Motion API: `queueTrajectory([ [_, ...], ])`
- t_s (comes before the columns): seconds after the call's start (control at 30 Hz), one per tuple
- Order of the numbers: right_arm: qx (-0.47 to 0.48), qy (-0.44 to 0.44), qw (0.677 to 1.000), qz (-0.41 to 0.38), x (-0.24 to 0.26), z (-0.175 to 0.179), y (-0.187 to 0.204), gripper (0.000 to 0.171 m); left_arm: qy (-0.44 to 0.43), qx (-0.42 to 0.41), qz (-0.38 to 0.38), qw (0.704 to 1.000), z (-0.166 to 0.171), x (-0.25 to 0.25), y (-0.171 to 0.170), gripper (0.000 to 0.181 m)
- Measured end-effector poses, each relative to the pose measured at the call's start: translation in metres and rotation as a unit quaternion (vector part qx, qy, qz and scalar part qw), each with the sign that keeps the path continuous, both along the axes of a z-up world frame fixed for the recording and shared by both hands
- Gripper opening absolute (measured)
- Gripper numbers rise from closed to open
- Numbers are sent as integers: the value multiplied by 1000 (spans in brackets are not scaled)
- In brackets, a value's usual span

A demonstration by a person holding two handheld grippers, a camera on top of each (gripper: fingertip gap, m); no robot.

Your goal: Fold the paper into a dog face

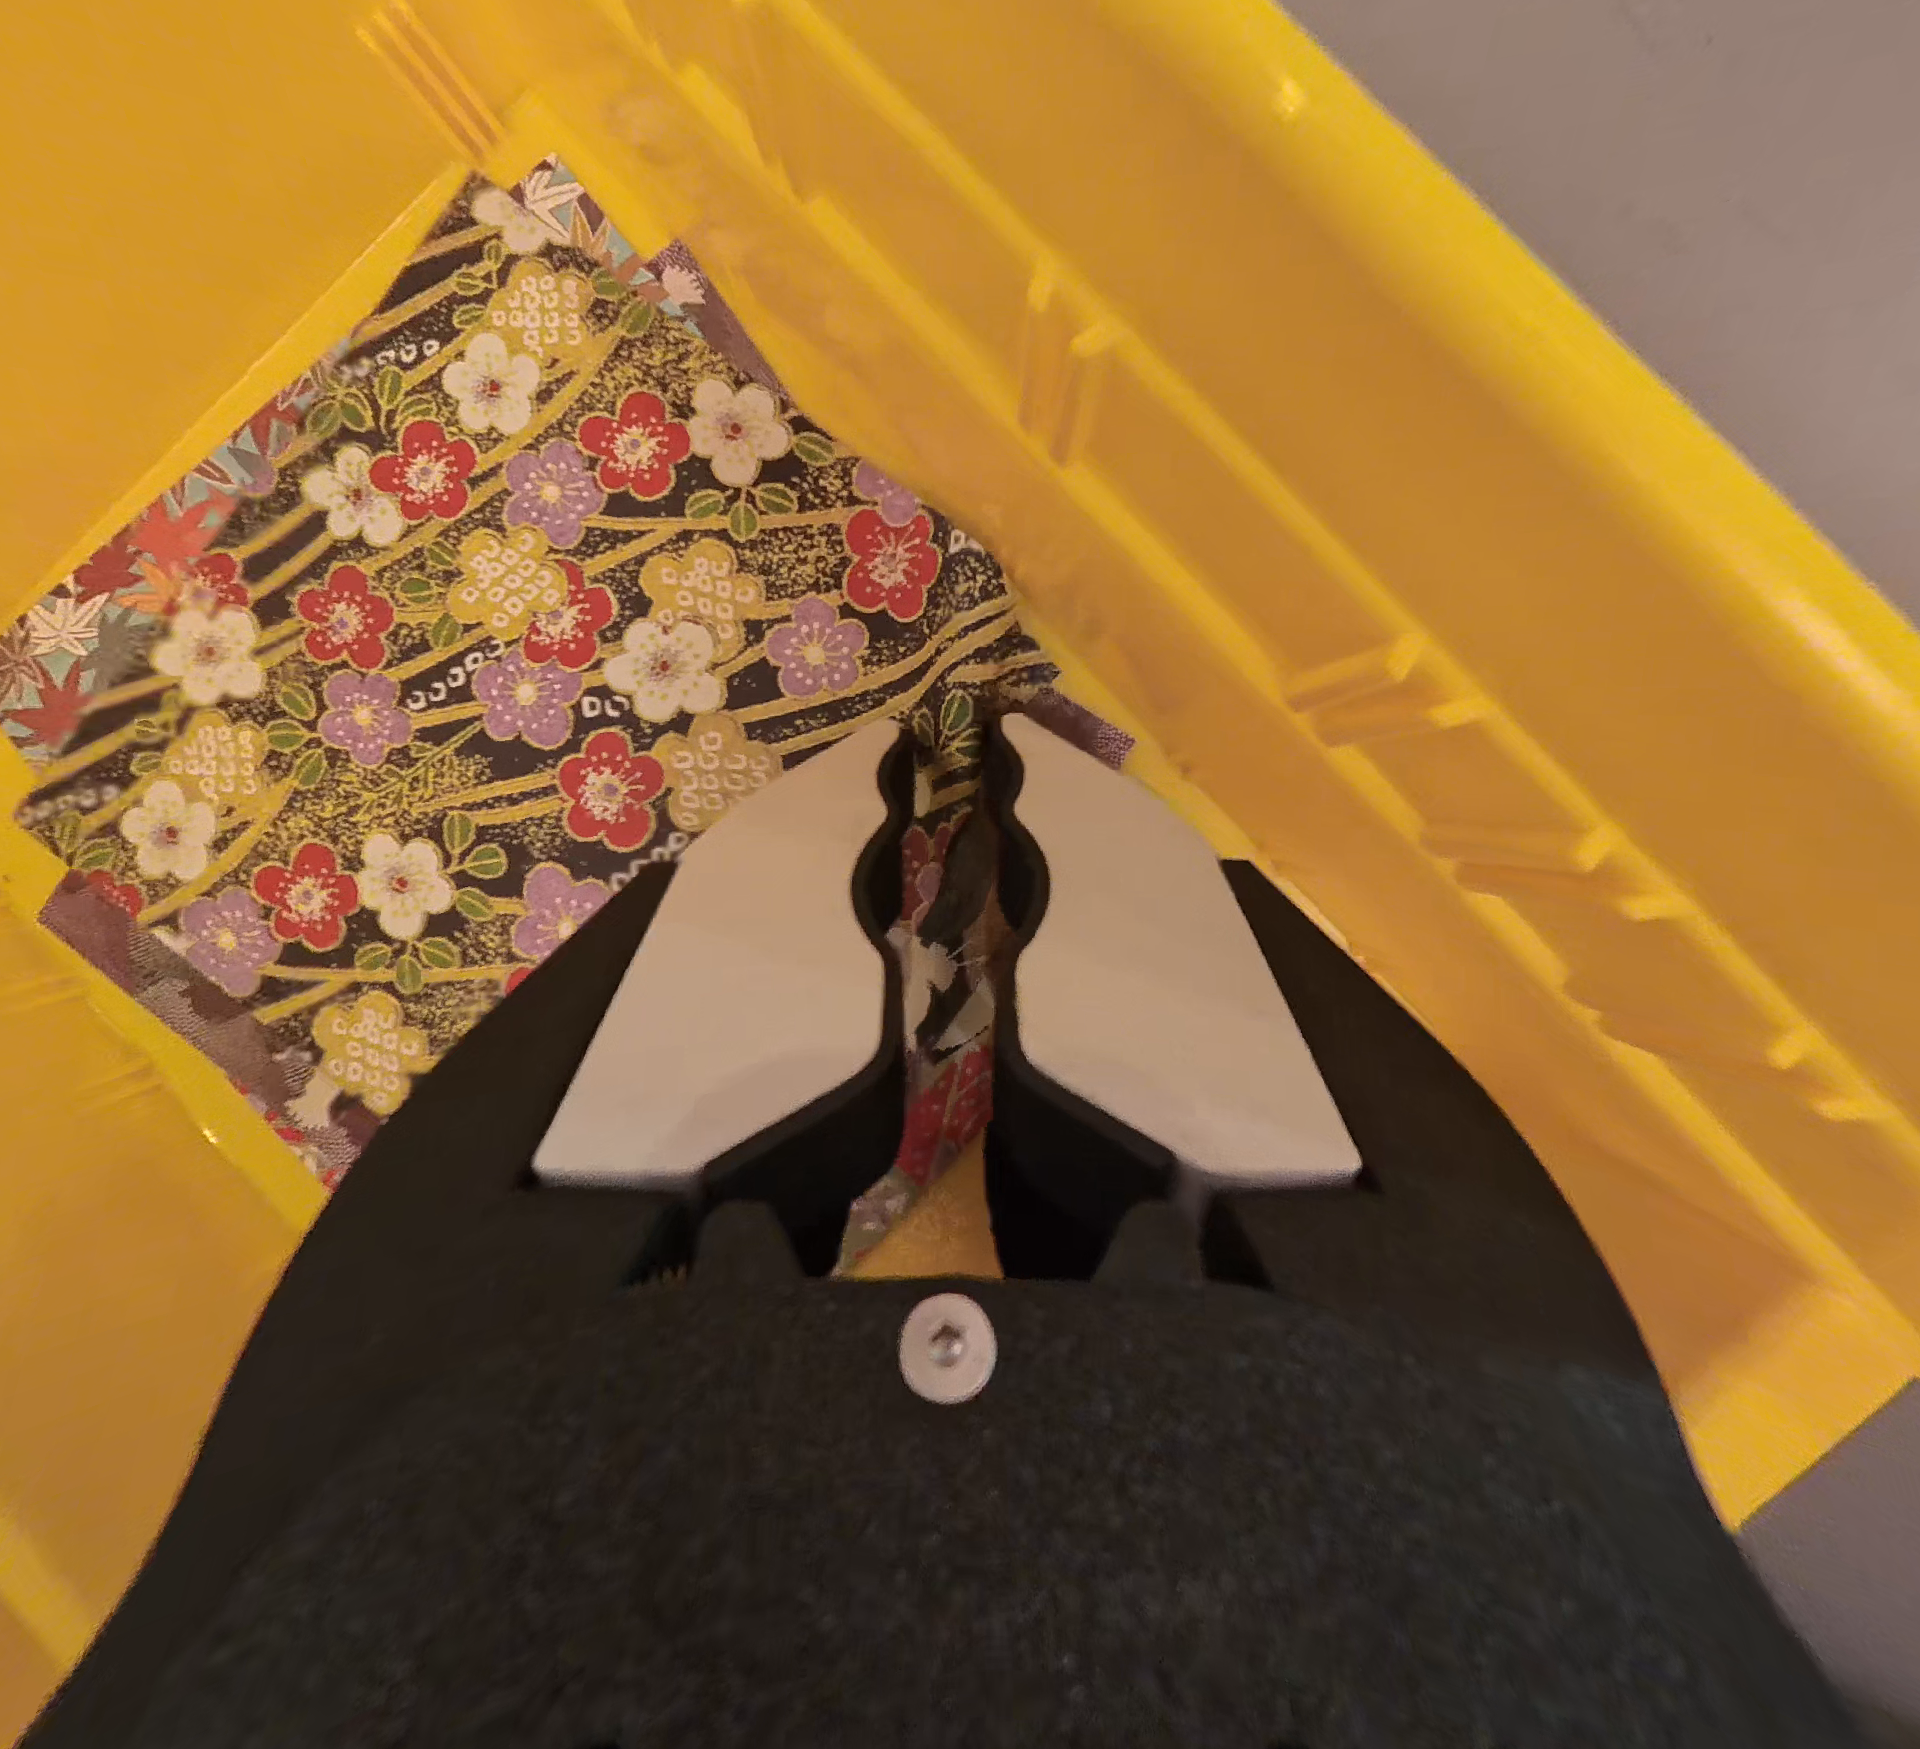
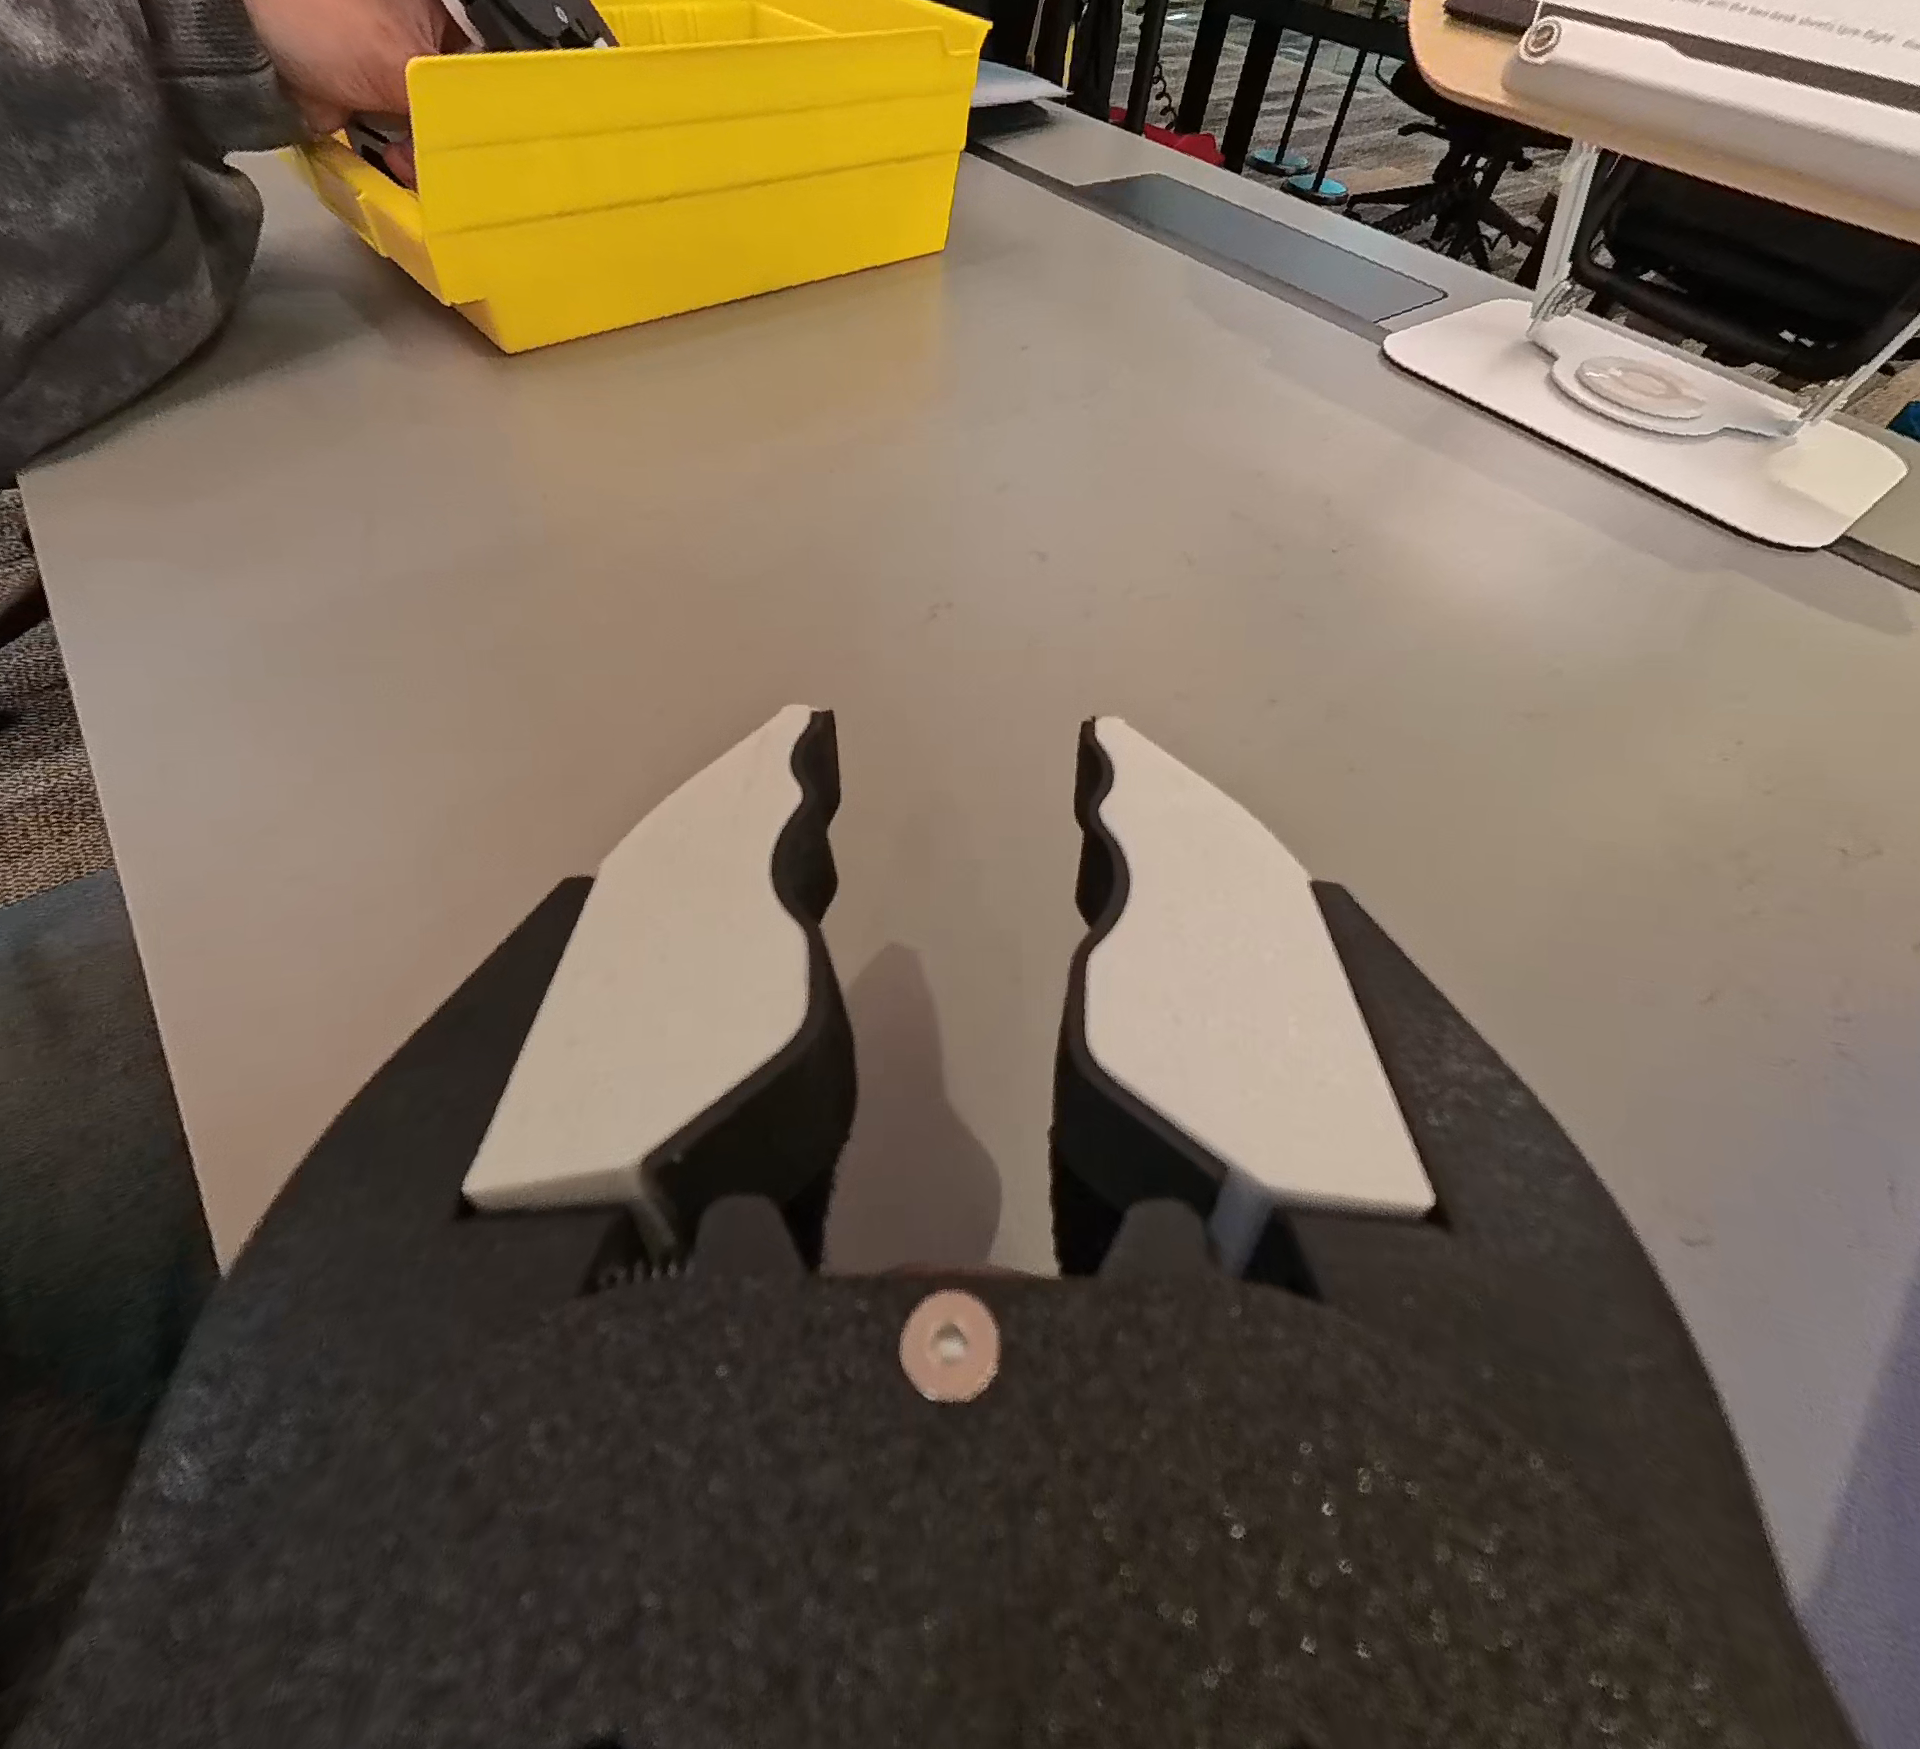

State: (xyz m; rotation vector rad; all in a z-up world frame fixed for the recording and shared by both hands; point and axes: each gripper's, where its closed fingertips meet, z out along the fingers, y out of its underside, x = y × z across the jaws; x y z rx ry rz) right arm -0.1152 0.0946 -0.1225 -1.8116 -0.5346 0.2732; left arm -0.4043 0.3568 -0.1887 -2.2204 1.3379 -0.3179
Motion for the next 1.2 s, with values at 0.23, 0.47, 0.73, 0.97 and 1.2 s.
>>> queueTrajectory([
  [0.23,-1,-1,1000,2,-2,0,0,42,-7,11,-1,1000,5,-2,0,0],
  [0.47,-1,-2,1000,3,-3,0,0,42,-53,21,14,998,33,-10,5,0],
  [0.73,4,1,1000,3,-2,4,0,42,-122,55,36,990,104,-29,19,0],
  [0.97,12,3,1000,4,2,10,-3,42,-181,82,-13,980,191,-8,-2,0],
  [1.2,32,22,999,25,-2,34,4,42,-194,75,-142,968,239,67,-83,0],
])
